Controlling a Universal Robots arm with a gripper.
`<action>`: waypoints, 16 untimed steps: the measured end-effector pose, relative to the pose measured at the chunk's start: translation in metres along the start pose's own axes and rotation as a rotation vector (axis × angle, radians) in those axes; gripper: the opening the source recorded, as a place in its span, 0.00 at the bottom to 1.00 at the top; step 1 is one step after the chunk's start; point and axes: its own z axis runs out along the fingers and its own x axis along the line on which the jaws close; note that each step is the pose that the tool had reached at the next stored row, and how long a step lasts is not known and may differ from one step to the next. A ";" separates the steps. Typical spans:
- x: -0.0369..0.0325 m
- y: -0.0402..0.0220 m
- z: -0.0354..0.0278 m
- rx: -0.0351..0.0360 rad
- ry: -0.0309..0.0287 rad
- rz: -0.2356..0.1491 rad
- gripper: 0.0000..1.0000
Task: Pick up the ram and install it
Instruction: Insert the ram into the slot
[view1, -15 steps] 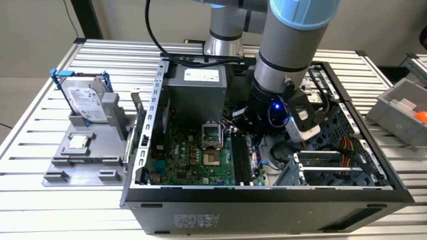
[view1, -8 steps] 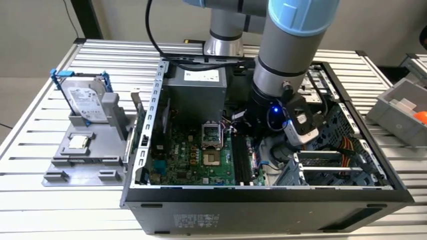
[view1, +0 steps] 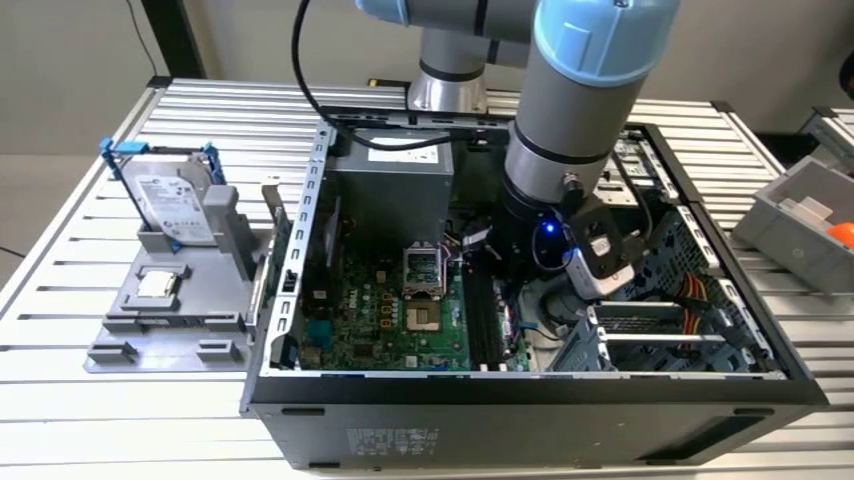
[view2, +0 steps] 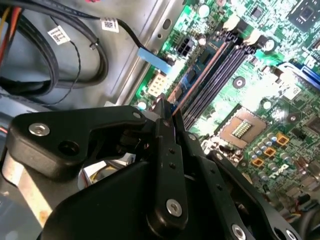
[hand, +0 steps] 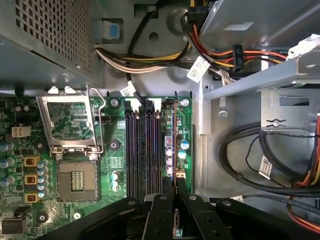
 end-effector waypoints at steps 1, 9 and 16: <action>0.0000 -0.0005 0.0007 0.0001 0.0000 0.000 0.00; 0.0000 -0.0029 0.0022 -0.0001 0.0000 0.000 0.00; 0.0005 -0.0055 0.0019 -0.0012 0.0004 -0.023 0.00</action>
